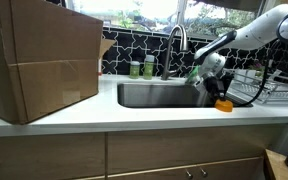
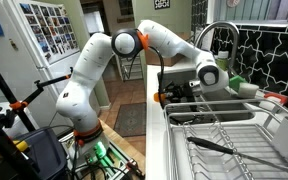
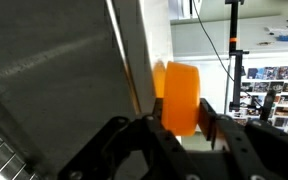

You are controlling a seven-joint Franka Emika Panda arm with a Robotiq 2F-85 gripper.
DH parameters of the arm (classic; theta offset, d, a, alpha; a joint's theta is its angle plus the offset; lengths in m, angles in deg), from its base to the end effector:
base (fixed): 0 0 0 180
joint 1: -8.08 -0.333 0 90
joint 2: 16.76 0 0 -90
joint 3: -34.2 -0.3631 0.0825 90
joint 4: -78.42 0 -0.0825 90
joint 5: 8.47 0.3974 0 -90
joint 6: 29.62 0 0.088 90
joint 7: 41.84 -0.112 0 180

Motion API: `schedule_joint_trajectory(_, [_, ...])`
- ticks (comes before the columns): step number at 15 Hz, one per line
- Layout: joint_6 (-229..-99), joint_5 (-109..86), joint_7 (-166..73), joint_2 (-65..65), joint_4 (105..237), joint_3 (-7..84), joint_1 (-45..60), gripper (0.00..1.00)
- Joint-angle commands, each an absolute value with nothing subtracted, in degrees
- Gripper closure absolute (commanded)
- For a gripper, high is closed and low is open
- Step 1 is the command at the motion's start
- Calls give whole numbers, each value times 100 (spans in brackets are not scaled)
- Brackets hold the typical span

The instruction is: Remove the orange bowl from the sink

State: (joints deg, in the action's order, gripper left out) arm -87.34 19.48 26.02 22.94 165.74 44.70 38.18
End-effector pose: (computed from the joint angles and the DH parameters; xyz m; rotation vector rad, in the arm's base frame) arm 0.5079 -0.3234 0.2751 -1.8827 -0.3981 0.4104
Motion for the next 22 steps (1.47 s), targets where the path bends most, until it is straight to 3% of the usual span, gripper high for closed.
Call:
schedule_joint_trajectory(1, [-8583,2020,2600,2295,16503,4406,3918,75])
schedule_joint_trajectory(8, [-8356,2031,2348,1780,16824,4518,3761,97])
schedule_joint_trajectory(20, [-9935,1415,-314,-927,19068,4704,2761,92])
schedule_joint_trajectory(21, [-9618,1666,4,-244,18357,4703,2936,92])
schedule_joint_trajectory(22, [-9623,1639,-37,-414,18463,4705,2866,92])
